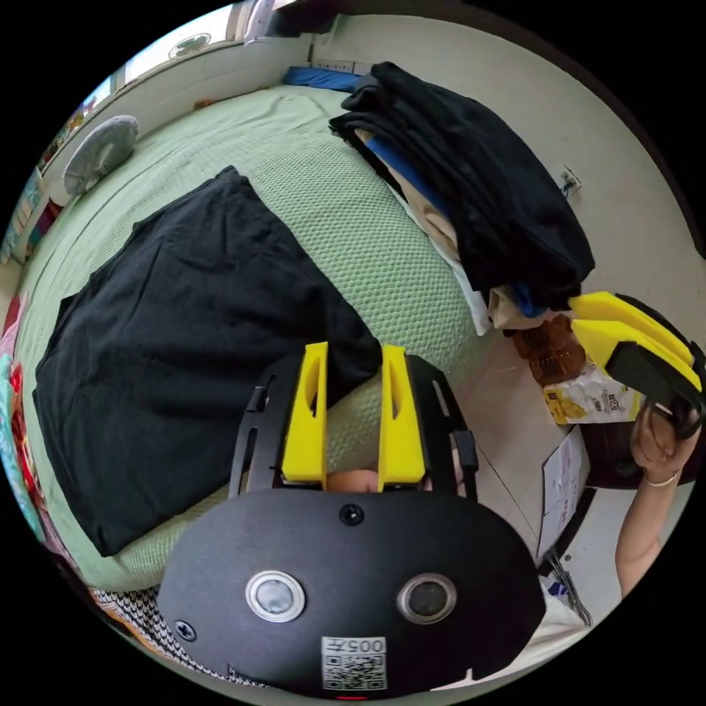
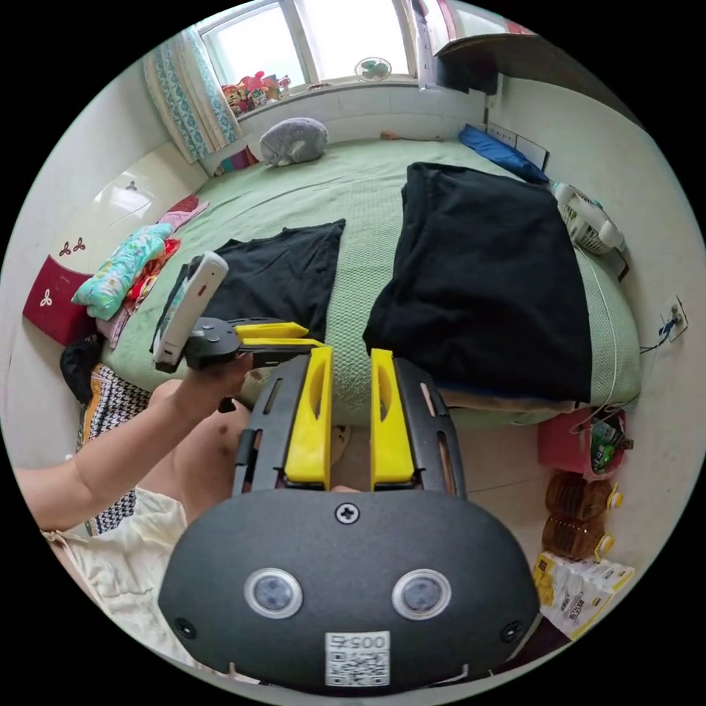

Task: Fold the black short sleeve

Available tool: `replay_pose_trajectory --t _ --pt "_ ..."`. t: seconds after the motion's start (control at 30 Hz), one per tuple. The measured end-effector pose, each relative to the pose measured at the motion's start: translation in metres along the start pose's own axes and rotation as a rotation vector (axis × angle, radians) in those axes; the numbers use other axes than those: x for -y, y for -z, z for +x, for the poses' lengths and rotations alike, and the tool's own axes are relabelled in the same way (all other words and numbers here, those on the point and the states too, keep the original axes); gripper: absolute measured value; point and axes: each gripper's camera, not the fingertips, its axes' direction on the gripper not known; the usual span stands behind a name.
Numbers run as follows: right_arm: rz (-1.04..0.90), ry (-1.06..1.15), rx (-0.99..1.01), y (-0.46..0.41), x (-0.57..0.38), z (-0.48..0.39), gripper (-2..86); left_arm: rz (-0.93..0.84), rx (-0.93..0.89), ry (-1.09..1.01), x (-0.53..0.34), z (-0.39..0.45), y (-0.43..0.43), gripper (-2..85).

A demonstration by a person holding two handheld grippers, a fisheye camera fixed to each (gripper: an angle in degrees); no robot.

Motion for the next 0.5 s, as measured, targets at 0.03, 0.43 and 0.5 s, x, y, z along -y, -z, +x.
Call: replay_pose_trajectory --t 0.03,0.43,0.5 --pt "-0.01 0.007 0.0 -0.005 0.009 0.002 7.5 0.006 -0.011 0.02 -0.003 -0.007 0.002 7.1" --pt "-0.268 -0.121 0.272 -0.116 0.203 0.027 11.6 0.169 -0.124 0.083 -0.047 -0.064 0.055 5.4" --pt "-0.332 -0.189 0.328 -0.141 0.223 0.036 11.3 0.175 -0.154 0.088 -0.052 -0.07 0.056 5.4"
